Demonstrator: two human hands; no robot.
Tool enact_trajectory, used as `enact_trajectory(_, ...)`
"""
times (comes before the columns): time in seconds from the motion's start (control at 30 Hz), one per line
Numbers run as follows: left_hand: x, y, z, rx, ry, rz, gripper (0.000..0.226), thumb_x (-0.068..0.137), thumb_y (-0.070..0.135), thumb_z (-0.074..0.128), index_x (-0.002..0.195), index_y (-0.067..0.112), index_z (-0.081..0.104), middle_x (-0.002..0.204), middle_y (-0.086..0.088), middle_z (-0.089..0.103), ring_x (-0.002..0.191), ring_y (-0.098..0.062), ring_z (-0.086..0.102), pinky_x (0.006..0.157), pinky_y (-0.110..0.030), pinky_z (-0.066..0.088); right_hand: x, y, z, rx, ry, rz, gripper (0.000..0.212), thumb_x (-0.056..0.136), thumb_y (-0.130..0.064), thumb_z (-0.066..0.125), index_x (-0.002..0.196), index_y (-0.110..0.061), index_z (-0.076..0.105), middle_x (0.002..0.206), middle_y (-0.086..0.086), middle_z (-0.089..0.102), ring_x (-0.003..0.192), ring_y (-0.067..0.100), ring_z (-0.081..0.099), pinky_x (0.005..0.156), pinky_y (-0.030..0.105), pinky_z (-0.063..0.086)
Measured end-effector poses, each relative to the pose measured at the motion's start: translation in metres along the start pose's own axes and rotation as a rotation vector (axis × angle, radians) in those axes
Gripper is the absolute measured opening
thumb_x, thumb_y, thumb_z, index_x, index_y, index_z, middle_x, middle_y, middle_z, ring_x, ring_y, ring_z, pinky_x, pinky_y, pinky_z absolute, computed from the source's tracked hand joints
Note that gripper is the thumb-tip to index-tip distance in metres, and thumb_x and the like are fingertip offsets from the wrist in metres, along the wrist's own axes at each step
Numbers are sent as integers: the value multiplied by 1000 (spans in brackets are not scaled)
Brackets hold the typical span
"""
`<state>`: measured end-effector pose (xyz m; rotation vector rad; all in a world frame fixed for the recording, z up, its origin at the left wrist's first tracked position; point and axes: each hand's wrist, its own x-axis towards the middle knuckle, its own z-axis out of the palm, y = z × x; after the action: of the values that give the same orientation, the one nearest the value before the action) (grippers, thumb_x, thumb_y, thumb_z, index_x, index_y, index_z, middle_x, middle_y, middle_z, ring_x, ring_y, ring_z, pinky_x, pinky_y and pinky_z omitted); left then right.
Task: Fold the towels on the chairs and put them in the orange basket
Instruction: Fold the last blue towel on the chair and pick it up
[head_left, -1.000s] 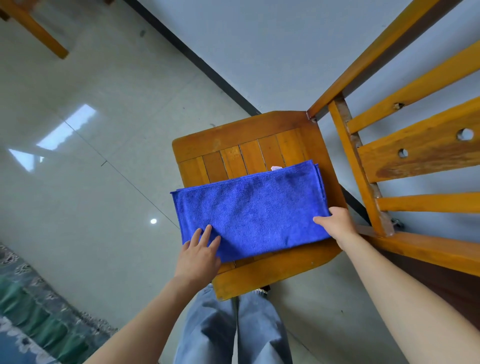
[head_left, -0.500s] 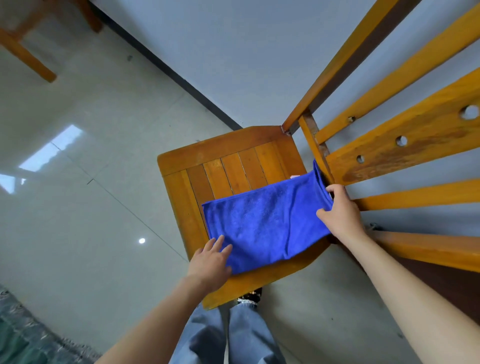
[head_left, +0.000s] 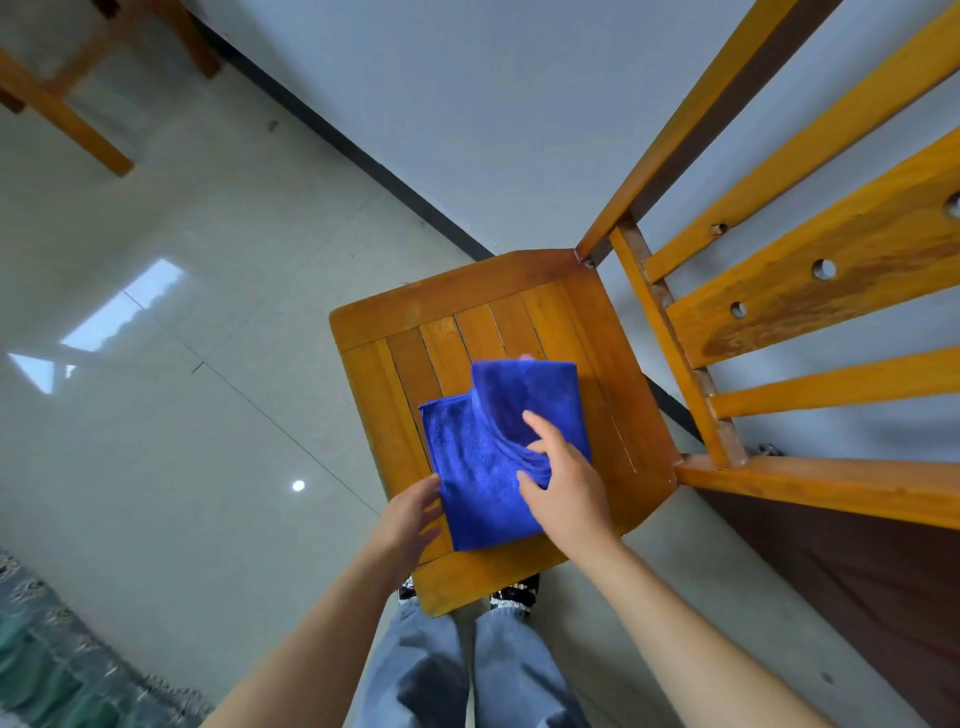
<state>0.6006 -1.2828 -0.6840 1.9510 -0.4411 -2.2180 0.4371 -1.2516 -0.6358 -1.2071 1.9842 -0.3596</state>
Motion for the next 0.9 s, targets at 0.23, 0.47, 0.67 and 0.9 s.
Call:
enact_trajectory(0.23,-1,3,0,-127,-18,-57,54,98,44,30,137,8,39,143,-10,41,132,-29,39,107,-42,32,0,-2,38,135,27,127,29,87,-14,61,116,-16,61,111,2,66,100,16,61,84,26,53)
enact_trajectory(0.47,-2,3,3,-130,-32,-62,51,98,47,27,128,11,46,139,-9,46,123,-26,46,105,-42,35,-13,11,50,45,-194,19,31,85,-23,62,117,-21,62,111,-1,56,105,15,56,89,17,42)
enact_trajectory(0.67,-1,-3,10,287,179,174,44,98,33,39,137,12,41,141,-6,44,128,-26,43,105,-39,38,-21,39,52,-202,-42,-89,32,90,-25,47,109,-11,69,113,1,67,107,17,60,89,23,46)
enact_trajectory(0.9,8,-35,17,1507,302,824,65,57,33,84,115,11,65,128,-15,58,116,-30,59,87,-39,52,-19,84,41,-691,-88,-198,59,42,-18,89,99,-16,74,111,16,68,100,32,66,70,36,57)
